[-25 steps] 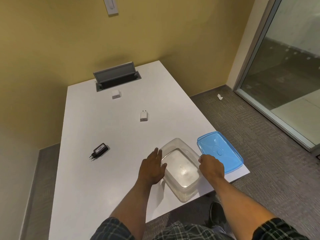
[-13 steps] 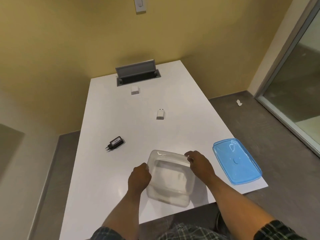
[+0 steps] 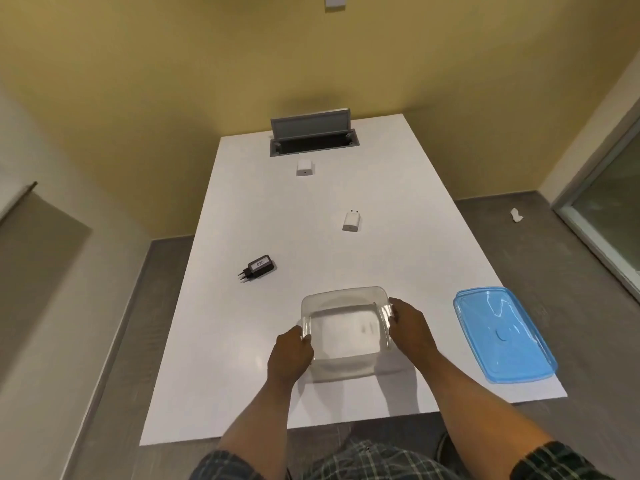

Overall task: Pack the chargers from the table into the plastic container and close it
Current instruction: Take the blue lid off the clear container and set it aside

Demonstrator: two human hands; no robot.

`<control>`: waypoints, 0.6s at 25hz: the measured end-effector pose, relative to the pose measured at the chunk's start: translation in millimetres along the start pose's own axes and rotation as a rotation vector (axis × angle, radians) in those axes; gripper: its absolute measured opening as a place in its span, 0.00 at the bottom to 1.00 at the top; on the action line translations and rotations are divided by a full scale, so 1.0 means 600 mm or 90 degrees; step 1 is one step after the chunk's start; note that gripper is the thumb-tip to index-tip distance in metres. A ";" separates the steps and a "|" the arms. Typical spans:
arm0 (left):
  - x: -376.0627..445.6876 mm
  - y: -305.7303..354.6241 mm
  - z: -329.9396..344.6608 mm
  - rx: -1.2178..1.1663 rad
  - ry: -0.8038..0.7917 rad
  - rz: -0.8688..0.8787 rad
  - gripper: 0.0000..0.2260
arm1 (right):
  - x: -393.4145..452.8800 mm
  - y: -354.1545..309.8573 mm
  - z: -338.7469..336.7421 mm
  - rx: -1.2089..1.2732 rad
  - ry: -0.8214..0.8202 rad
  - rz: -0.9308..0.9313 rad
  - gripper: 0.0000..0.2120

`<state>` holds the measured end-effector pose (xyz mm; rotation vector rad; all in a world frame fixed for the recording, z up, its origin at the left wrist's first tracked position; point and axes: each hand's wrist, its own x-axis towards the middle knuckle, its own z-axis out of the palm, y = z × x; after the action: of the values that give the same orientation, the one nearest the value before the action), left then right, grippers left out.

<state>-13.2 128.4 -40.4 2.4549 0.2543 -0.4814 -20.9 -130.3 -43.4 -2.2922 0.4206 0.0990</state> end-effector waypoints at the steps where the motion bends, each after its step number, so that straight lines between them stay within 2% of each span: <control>1: -0.001 -0.001 0.000 0.000 -0.007 0.000 0.11 | -0.001 0.000 0.001 0.001 -0.002 0.006 0.18; 9: 0.008 -0.007 0.001 0.089 -0.016 0.032 0.15 | -0.006 -0.004 0.003 -0.038 -0.017 0.031 0.19; 15: 0.013 -0.009 -0.003 0.117 -0.026 0.042 0.17 | -0.003 -0.007 0.002 -0.155 -0.007 0.048 0.18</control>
<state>-6.9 134.4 -45.0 2.6187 0.1159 -0.5471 -21.4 -126.2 -40.9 -2.5125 0.5133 0.2108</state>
